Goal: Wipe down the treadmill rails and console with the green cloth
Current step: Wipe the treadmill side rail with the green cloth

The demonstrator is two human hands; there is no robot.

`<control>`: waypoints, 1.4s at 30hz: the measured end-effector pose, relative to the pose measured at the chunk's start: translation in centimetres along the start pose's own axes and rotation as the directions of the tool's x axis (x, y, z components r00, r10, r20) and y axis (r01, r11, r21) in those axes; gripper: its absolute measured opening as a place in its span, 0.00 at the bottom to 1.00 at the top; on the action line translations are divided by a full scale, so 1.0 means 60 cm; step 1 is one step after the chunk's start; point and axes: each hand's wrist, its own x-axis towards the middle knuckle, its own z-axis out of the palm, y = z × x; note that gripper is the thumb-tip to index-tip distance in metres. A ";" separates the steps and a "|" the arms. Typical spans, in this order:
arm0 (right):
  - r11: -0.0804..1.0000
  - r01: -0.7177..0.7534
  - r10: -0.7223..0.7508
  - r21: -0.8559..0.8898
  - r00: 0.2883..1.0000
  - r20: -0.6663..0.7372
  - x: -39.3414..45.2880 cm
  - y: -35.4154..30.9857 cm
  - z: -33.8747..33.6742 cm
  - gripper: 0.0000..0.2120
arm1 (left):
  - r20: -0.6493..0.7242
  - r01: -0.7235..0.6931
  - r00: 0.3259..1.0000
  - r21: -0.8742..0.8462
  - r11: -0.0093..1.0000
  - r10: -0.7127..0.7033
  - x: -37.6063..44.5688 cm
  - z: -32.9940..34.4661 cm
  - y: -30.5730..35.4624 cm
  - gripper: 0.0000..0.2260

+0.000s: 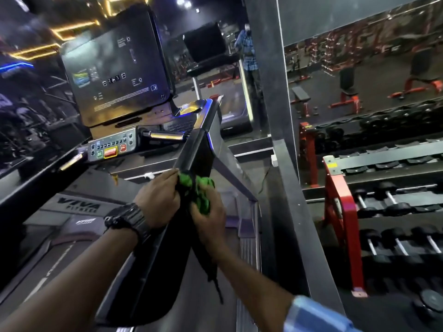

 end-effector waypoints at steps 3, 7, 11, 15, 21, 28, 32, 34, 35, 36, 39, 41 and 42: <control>1.000 0.012 -0.012 -0.008 0.999 0.036 -0.043 0.042 -0.015 0.23 | -0.028 0.038 0.999 0.020 0.999 -0.037 -0.003 0.003 0.009 0.26; 0.977 -0.195 0.186 -0.086 0.977 -0.101 0.086 0.014 0.016 0.20 | -0.014 0.033 0.999 0.025 0.999 -0.032 0.000 0.006 0.006 0.22; 0.999 0.003 -0.003 -0.038 1.000 -0.007 0.087 -0.011 0.011 0.21 | 0.056 -0.021 0.998 0.016 1.000 0.020 0.007 -0.002 0.005 0.26; 0.998 0.035 -0.033 -0.051 0.998 0.045 0.016 0.051 -0.014 0.22 | 0.126 0.006 0.992 0.078 0.997 -0.016 0.035 -0.015 0.000 0.25; 0.967 -0.249 0.246 -0.059 0.968 -0.046 0.174 0.016 0.018 0.18 | 0.180 0.024 0.983 0.120 0.993 -0.045 0.084 -0.013 0.005 0.25; 0.996 0.067 -0.063 -0.056 0.995 0.076 0.108 0.081 -0.012 0.25 | 0.161 0.015 0.986 0.127 0.992 -0.035 0.103 -0.010 -0.008 0.22; 0.978 -0.194 0.189 -0.075 0.979 -0.071 0.197 0.069 0.015 0.20 | 0.154 0.028 0.987 0.140 0.990 -0.050 0.108 -0.004 -0.006 0.24; 0.974 -0.212 0.208 -0.080 0.977 -0.053 0.241 0.043 0.020 0.18 | 0.141 0.040 0.988 0.145 0.989 -0.061 0.106 0.001 -0.001 0.22; 0.985 -0.162 0.161 -0.050 0.986 -0.037 0.248 0.033 0.020 0.16 | 0.134 0.043 0.989 0.156 0.987 -0.064 0.106 0.005 -0.002 0.21; 0.995 -0.100 0.099 -0.025 0.995 -0.022 0.242 0.028 0.017 0.16 | 0.129 0.048 0.989 0.163 0.985 -0.069 0.106 0.007 -0.004 0.22; 0.997 0.068 -0.068 -0.035 0.998 0.013 0.176 0.059 0.001 0.19 | 0.118 0.041 0.991 0.134 0.990 -0.057 0.107 0.010 -0.009 0.27; 0.994 0.049 -0.047 -0.099 0.999 0.016 0.150 0.097 -0.008 0.20 | 0.124 0.036 0.991 0.126 0.991 -0.051 0.108 0.012 -0.013 0.26; 0.994 -0.029 0.028 -0.103 1.000 -0.010 0.159 0.105 -0.007 0.19 | 0.132 0.042 0.989 0.128 0.991 -0.059 0.109 0.010 -0.013 0.25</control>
